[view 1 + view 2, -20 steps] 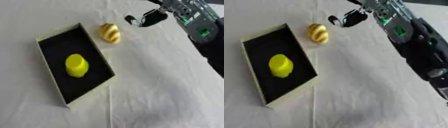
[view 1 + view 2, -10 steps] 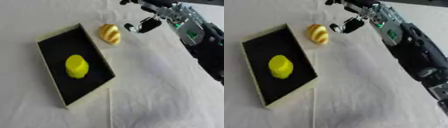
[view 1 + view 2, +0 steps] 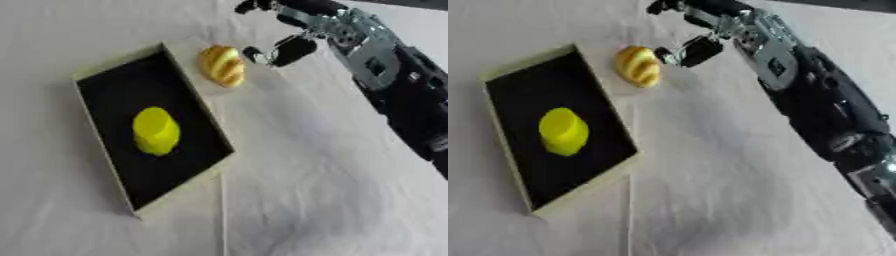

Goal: Pick up objects on the table and place them in the box.

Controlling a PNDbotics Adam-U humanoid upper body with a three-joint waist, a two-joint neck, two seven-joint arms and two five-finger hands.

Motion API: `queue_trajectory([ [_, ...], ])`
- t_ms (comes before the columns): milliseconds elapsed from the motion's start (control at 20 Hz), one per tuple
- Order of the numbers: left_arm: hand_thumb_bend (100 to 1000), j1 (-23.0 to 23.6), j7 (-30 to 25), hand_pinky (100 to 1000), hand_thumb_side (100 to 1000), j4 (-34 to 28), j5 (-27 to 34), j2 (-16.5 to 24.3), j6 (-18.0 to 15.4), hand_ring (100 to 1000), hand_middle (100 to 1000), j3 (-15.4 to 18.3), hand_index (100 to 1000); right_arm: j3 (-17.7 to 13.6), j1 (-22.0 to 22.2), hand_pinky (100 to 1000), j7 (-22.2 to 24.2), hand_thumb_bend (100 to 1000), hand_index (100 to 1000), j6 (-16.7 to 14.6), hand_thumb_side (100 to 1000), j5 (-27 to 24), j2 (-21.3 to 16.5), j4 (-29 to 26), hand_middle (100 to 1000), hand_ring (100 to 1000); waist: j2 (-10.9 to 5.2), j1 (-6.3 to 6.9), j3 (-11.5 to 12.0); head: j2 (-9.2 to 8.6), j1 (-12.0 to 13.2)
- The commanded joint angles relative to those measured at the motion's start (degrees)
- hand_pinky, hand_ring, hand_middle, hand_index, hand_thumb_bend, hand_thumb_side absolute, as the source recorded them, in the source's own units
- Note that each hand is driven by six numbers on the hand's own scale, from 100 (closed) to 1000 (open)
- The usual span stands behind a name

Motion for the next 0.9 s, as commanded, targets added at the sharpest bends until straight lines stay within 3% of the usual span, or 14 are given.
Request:
queue_trajectory([
  [50,100,-0.6,-0.4,883,659,-0.9,0.2,0.5,0.1,835,808,0.3,902,-0.2,-0.9,895,1.2,208,912,-0.2,405,-1.2,-0.8,-0.1,840,919,-1.12,0.23,0.1,-0.41,0.1],
  [550,100,-0.7,-1.2,883,662,-0.9,0.6,0.0,0.4,835,806,0.1,902,0.6,-0.9,896,4.1,194,910,-0.9,434,-2.6,0.0,-0.6,839,920,-1.01,0.09,0.4,-0.15,0.1],
  [900,100,-1.2,-1.4,884,664,-0.9,0.7,-0.2,0.3,834,804,0.1,902,0.9,-1.2,895,3.9,222,914,-1.4,438,0.0,1.3,1.8,844,920,-0.2,-0.35,1.3,-0.71,-0.3],
])
